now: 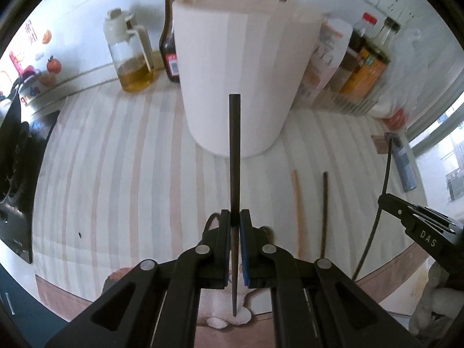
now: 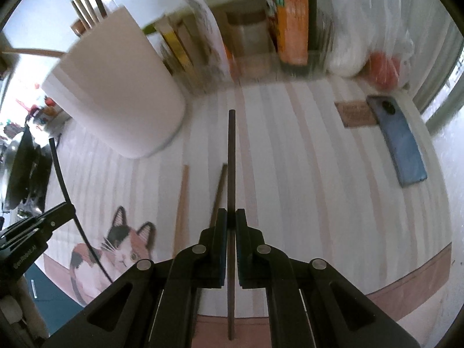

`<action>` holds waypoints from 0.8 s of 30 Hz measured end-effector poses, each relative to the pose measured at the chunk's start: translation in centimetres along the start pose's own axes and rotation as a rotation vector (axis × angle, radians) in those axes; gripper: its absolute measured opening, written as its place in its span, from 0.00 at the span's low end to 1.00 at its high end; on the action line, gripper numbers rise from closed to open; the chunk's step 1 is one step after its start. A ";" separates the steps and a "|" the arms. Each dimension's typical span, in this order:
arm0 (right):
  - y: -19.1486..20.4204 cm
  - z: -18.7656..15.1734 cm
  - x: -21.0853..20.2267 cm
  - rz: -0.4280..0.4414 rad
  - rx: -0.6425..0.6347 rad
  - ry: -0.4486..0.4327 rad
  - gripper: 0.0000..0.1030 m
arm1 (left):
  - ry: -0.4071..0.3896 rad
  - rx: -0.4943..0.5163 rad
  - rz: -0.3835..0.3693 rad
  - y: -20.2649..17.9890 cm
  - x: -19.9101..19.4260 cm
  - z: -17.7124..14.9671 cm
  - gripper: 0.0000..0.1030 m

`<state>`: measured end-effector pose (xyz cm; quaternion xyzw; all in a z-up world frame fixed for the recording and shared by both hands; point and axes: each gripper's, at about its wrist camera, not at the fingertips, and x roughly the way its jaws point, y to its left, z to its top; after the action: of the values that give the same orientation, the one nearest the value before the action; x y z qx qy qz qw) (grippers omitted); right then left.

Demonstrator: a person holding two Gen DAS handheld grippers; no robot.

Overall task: Organize utensils
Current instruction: 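Lift both dark chopsticks and carry them up over the holder slots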

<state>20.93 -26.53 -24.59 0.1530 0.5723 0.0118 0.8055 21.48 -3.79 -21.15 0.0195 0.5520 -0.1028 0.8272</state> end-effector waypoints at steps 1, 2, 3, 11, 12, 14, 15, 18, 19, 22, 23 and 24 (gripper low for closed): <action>0.1 0.1 -0.3 0.005 -0.003 -0.014 0.05 | -0.009 0.004 -0.002 -0.1 -0.3 0.2 0.03; 0.4 0.8 0.2 0.007 -0.006 -0.024 0.05 | -0.018 0.003 -0.006 -0.2 -0.5 0.5 0.03; 0.6 1.1 0.1 0.006 -0.012 -0.041 0.05 | -0.027 0.003 -0.009 -0.3 -0.7 0.8 0.03; 1.7 3.1 -2.9 0.019 -0.037 -0.175 0.05 | -0.124 0.029 -0.007 -1.3 -3.4 2.9 0.03; 1.8 3.4 -3.3 0.020 -0.037 -0.195 0.05 | -0.137 0.033 -0.009 -1.5 -3.8 3.3 0.03; 2.0 3.9 -4.1 0.021 -0.046 -0.223 0.05 | -0.155 0.035 -0.012 -1.7 -4.4 3.8 0.03; 2.2 4.3 -4.6 0.024 -0.044 -0.243 0.05 | -0.166 0.035 -0.017 -1.8 -4.9 4.1 0.03; 2.5 5.1 -5.7 0.033 -0.047 -0.276 0.05 | -0.194 0.035 -0.028 -2.0 -6.0 4.9 0.03; 2.6 5.4 -6.2 0.037 -0.045 -0.289 0.05 | -0.206 0.035 -0.033 -2.1 -6.4 5.2 0.03; 3.0 6.5 -7.6 0.053 -0.051 -0.317 0.05 | -0.240 0.033 -0.051 -2.4 -7.9 6.2 0.03; 3.1 6.8 -7.9 0.057 -0.054 -0.321 0.05 | -0.250 0.033 -0.057 -2.5 -8.4 6.5 0.03; 3.3 7.3 -8.4 0.063 -0.057 -0.332 0.05 | -0.264 0.032 -0.063 -2.6 -9.0 6.9 0.03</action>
<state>25.26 -26.67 -13.82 0.1476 0.4259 0.0279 0.8922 23.98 -5.96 -9.97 0.0017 0.4370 -0.1394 0.8886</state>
